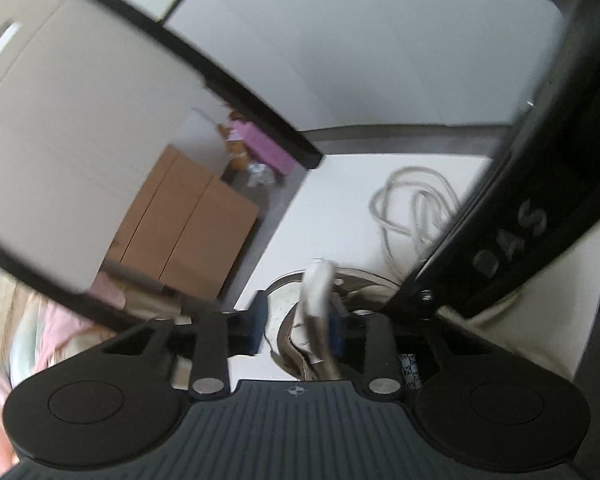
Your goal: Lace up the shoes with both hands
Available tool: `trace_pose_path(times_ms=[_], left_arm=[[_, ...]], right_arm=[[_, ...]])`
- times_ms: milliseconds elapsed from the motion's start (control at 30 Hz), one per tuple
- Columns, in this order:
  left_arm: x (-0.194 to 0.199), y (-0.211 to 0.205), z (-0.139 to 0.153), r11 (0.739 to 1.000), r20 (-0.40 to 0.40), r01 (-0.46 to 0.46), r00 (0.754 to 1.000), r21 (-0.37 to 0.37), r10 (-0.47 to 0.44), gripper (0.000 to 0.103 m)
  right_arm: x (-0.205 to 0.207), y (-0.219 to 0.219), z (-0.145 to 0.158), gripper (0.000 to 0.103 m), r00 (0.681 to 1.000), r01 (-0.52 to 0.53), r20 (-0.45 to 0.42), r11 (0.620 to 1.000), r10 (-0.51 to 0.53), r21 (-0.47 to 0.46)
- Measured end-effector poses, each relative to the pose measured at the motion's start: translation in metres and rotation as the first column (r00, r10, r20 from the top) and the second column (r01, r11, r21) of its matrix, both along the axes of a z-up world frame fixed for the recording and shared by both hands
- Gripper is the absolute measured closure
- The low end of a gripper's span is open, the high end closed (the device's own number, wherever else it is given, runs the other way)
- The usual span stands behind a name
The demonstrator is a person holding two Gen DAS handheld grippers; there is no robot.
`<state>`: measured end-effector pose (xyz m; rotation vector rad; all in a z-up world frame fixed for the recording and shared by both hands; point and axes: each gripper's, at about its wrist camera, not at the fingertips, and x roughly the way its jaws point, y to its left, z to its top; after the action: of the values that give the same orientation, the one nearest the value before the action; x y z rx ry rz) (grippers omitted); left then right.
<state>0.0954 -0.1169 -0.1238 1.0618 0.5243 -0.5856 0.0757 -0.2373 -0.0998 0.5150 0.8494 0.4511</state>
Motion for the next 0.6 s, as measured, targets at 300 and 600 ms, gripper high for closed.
trace_pose_path(times_ms=[300,600], left_arm=[[0.004,0.004,-0.002,0.995,-0.03,0.079,0.997,0.055,-0.077,0.09],[-0.001,-0.002,-0.013,0.967,-0.082,0.21,0.976,0.146,-0.2,0.089]], right_arm=[[0.005,0.023,-0.003,0.085,0.993,-0.031,0.104,0.982,0.051,-0.184],[0.022,-0.038,-0.044,0.09,0.967,0.199,-0.215,0.934,-0.138,0.298]])
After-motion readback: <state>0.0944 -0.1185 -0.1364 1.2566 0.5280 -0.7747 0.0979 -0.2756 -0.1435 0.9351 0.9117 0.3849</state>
